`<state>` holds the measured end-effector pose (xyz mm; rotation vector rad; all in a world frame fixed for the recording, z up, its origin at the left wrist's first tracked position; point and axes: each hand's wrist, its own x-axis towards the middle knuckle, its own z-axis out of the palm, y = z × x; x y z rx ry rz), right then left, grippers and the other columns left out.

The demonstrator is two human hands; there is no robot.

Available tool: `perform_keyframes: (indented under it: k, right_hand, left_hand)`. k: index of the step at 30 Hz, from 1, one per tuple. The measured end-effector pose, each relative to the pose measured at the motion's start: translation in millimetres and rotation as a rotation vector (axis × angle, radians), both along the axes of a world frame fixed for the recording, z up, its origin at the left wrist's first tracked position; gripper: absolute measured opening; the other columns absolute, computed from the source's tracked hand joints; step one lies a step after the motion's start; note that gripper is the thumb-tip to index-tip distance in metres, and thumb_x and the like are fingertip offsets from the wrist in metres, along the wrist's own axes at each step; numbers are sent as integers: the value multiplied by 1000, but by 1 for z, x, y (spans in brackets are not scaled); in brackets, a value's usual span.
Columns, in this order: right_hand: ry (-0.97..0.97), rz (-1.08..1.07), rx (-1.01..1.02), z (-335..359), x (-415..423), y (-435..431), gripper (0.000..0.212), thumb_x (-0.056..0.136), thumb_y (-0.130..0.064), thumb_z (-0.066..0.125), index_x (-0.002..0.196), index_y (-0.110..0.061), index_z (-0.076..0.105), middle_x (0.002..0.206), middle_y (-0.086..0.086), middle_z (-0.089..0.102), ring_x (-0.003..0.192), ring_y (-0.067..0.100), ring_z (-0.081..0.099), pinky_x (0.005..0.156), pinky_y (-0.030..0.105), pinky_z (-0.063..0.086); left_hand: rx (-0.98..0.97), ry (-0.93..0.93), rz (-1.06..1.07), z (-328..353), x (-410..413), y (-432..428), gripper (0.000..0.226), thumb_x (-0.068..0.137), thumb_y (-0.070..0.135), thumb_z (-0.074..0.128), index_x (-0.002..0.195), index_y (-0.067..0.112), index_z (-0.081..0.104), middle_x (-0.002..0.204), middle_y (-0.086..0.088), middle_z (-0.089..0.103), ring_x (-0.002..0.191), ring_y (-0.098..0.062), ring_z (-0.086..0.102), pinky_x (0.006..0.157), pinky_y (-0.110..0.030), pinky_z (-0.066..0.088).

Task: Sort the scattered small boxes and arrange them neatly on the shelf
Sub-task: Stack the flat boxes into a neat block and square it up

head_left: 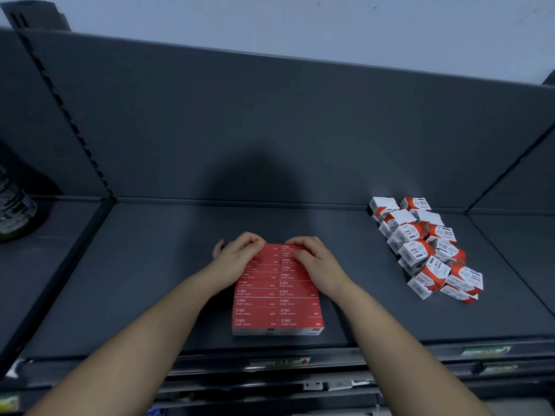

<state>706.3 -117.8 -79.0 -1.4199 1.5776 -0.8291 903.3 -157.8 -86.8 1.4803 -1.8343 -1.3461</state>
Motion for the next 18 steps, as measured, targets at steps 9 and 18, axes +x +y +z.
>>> perform_keyframes:
  k: [9, 18]
  right_hand:
    - [-486, -286, 37, -22, -5, 44, 64, 76, -66, 55, 137, -55, 41, 148, -23, 42, 135, -3, 39, 120, 36, 23]
    - [-308, -221, 22, -7, 14, 56, 58, 103, -45, 29, 156, -35, 5, 156, -23, 17, 138, -7, 21, 103, 8, 18]
  left_hand:
    - [167, 680, 304, -11, 20, 39, 60, 100, 57, 23, 151, 26, 28, 156, 15, 28, 143, 1, 23, 120, -27, 13]
    - [179, 546, 218, 9, -6, 67, 39, 99, 55, 12, 118, 45, 45, 83, 38, 64, 77, 26, 57, 66, 1, 42]
